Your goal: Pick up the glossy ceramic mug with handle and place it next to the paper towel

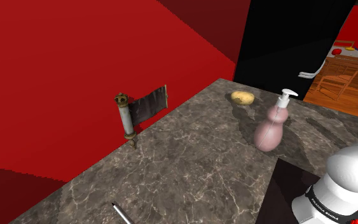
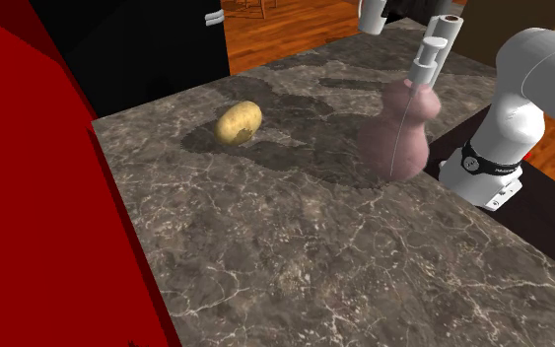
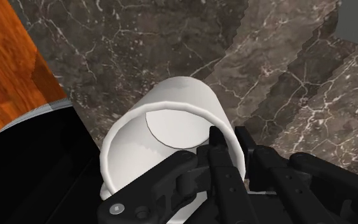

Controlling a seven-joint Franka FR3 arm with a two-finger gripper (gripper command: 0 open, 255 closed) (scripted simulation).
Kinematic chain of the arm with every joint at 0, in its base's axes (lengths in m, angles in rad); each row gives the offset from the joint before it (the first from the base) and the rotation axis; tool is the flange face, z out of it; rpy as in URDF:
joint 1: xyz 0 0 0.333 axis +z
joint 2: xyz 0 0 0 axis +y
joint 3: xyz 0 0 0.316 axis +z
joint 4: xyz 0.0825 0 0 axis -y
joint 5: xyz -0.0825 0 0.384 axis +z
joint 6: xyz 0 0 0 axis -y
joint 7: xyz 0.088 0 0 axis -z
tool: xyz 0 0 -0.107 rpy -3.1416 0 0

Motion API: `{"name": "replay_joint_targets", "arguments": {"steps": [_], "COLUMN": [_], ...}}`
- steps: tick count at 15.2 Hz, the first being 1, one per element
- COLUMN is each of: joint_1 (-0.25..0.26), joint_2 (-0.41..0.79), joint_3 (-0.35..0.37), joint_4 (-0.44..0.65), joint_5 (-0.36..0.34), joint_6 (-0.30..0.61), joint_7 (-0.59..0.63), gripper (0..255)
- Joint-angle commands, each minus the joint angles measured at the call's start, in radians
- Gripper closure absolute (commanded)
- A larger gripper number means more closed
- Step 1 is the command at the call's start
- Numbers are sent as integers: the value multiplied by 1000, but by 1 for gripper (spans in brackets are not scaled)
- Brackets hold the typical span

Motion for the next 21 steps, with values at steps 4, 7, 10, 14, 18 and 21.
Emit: {"name": "replay_joint_targets", "arguments": {"steps": [4, 7, 10, 14, 18, 21], "joint_1": [16, 30, 47, 77, 116, 124], "joint_2": [17, 29, 43, 65, 89, 93], "joint_3": [-49, -81, -117, -171, -234, -244], "joint_4": [-45, -69, -92, -120, -144, -147], "joint_5": [-13, -21, -27, -34, -40, -41], "joint_6": [70, 112, 155, 213, 273, 282], "joint_7": [-3, -5, -8, -13, -19, -19], "gripper": [255, 255, 255, 255, 255, 255]}}
